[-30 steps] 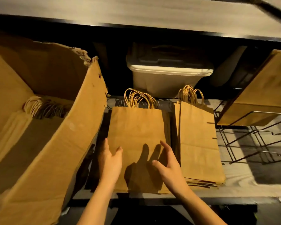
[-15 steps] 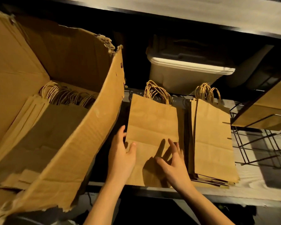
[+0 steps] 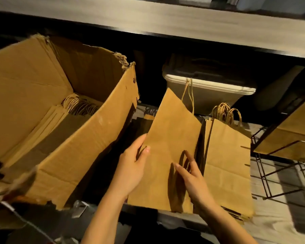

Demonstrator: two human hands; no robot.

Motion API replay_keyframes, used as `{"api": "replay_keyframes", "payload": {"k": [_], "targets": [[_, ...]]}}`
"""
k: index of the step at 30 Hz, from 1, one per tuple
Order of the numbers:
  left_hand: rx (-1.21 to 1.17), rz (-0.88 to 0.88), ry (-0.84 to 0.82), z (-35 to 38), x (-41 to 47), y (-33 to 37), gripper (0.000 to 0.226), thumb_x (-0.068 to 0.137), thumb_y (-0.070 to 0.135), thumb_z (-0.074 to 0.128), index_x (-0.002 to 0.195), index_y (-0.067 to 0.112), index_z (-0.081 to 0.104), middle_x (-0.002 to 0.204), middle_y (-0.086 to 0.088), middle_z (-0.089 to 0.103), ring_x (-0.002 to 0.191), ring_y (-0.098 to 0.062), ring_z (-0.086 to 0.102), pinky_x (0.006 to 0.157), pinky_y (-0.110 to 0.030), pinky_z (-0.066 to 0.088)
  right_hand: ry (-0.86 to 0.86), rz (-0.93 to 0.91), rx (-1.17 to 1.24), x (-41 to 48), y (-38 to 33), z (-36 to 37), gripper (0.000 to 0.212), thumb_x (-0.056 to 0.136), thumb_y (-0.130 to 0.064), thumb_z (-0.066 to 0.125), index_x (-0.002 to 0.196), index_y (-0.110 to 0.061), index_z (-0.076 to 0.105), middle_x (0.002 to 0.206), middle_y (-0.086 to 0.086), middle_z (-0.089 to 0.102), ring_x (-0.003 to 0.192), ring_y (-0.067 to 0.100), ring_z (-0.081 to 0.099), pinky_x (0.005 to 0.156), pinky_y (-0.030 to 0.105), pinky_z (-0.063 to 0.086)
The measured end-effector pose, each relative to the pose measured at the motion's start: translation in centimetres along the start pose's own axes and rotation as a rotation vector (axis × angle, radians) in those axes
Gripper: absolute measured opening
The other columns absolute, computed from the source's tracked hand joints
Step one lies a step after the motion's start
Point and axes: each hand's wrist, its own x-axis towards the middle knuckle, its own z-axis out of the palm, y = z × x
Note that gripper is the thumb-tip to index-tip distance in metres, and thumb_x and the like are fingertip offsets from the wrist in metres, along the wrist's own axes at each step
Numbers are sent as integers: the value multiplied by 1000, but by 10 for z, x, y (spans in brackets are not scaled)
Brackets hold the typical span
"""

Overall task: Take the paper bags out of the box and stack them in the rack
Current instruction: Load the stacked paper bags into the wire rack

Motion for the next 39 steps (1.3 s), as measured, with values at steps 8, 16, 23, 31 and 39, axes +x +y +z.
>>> {"api": "replay_keyframes", "payload": {"k": [8,16,23,31,39], "targets": [[-173,138,262,6,-33,50,30,92,26,51,109,50,58,109,29,65,109,3,58,97,-25,43,-160,-141,225,-7,-33,-75,44,93,-16,53,128,-40,42,120,-15,61,103,0,58,79,17,47],[-305,153,366,95,-44,84,28,95,20,47,102,43,61,98,16,71,91,-2,67,74,-24,53,-168,-364,266,-14,-70,-170,37,91,-13,53,125,-27,51,108,1,71,100,15,67,83,32,57],[-294,248,249,180,-8,135,23,97,20,47,113,33,58,108,13,67,105,-4,62,89,-31,48,155,-745,136,-12,-98,-267,41,90,-5,57,124,-27,49,114,1,66,107,10,63,84,21,53],[-228,423,121,266,54,194,27,101,20,37,125,31,46,118,14,60,108,1,56,96,-32,49,645,-1035,60,7,-120,-335,54,86,2,59,130,-11,32,132,15,48,123,17,50,106,38,41],[-243,283,-115,324,83,177,48,103,17,30,135,52,19,126,30,36,120,9,34,104,-18,29,781,-870,142,35,-105,-366,60,78,13,51,128,-8,26,124,5,48,112,-2,52,98,23,45]]}}
